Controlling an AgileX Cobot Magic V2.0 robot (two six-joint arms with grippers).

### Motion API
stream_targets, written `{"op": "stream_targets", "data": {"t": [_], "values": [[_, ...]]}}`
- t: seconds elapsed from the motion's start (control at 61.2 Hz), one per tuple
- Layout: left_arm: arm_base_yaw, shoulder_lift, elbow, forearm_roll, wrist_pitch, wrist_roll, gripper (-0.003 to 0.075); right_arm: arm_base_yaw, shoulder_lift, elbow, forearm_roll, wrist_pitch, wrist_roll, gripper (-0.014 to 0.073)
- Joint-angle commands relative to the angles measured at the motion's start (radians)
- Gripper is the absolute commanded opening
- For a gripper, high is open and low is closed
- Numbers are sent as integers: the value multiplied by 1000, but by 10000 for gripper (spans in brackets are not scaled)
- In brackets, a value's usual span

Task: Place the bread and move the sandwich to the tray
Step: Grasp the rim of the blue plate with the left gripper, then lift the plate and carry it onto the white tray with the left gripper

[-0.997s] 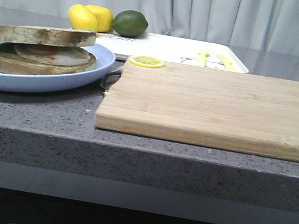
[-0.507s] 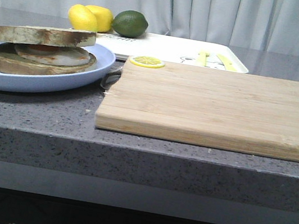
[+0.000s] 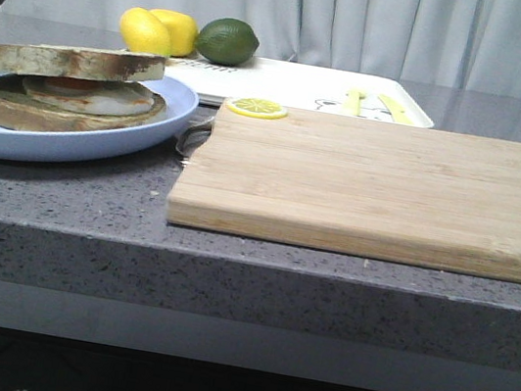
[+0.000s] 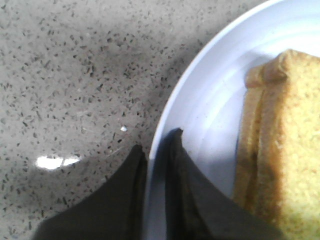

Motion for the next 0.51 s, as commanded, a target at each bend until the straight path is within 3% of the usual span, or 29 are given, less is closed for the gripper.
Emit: {"op": "stream_targets", "data": {"t": [0.0,0.114,0.327,0.49], "values": [[17,-29,-17,26,-5,-3,-20,-3,6,-26,0,-82,-5,-60],[66,-52,-17,-87,3,76,-20,-3,6,-26,0,-82,-5,-60],[215,-69,-21,-490,68,333,-20,-3,6,-26,0,-82,-5,-60],[306,-69,-52,-637,172,416,-20,-3,6,-26,0,-80,-5,-60]]}}
